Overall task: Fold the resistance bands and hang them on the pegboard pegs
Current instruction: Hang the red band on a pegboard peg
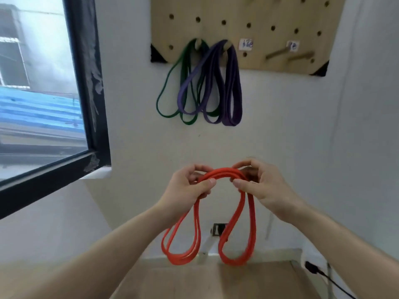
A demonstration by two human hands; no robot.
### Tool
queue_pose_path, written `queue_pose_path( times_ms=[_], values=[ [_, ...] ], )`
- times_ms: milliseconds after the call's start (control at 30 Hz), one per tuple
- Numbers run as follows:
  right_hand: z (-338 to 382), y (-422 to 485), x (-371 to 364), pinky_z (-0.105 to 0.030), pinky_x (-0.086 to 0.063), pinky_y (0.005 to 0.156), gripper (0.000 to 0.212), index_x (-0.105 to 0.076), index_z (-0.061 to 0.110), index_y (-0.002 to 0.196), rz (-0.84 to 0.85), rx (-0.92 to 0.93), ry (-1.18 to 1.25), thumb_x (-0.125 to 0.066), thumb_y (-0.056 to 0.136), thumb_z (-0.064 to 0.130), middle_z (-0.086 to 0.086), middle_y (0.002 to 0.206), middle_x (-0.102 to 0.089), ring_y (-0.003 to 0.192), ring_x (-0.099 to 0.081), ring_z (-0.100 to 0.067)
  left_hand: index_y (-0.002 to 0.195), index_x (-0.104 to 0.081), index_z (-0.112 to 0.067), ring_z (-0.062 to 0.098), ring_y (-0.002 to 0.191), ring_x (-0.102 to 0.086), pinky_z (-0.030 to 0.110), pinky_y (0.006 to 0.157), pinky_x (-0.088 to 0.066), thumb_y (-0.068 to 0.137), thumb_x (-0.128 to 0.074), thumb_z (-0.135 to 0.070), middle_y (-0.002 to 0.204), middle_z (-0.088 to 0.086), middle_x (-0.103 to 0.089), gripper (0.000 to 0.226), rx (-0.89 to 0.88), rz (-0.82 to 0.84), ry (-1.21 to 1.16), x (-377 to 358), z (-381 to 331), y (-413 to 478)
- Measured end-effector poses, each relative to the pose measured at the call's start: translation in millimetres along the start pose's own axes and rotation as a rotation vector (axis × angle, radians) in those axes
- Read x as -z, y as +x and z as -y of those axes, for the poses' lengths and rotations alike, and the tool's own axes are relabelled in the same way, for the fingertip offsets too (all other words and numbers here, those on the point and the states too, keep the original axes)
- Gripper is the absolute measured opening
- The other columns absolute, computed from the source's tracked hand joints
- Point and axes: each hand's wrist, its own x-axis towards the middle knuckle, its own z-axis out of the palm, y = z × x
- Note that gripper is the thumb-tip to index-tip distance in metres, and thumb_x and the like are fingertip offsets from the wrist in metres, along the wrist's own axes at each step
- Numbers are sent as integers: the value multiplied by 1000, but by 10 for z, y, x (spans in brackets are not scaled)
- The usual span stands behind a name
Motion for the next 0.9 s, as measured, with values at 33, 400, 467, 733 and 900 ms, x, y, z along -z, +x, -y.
queue_pose_path(
  times_ms=[33, 400, 467, 733, 900],
  values=[
    [88, 101, 93, -36, -59, 88, 22, -66, 22, 107, -25, 15, -9, -73, 90, 11, -3, 91, -76, 89, -72, -17, 114, -67, -16, 23, 82, -71, 37, 84, -61, 90, -75, -9, 95, 14, -75, 26, -28, 31, 48, 3, -131, 93],
    [788, 1276, 1224, -31, -62, 78, 18, -66, 18, 106, -304, 221, -97, -71, 91, 9, -7, 94, -75, 88, -71, -22, 108, -60, -16, 24, 74, -73, 35, 70, -64, 91, -73, -8, 91, 12, -74, 23, -419, 10, 290, -441, -1516, 1354],
    [846, 1465, 1462, -34, -62, 80, 18, -67, 17, 103, -366, 237, -76, -73, 89, 8, -8, 94, -75, 89, -72, -24, 107, -60, -15, 21, 70, -71, 39, 71, -65, 91, -74, -9, 90, 12, -73, 22, -456, -5, 299, -595, -1724, 1623],
    [838, 2148, 2164, -38, -59, 83, 18, -64, 20, 108, -614, 267, -69, -71, 92, 15, -2, 94, -70, 86, -68, -18, 102, -61, -17, 20, 67, -69, 40, 68, -63, 88, -76, -10, 86, 10, -73, 22, -584, -51, 328, -1192, -2235, 2503],
    [708, 2453, 2225, -29, -54, 74, 18, -62, 24, 111, -691, 249, -260, -67, 94, 22, 5, 98, -66, 90, -65, -15, 101, -59, -20, 17, 66, -70, 36, 67, -62, 92, -71, -8, 90, 12, -74, 19, -604, -130, 398, -1309, -2220, 2912]
  ],
)
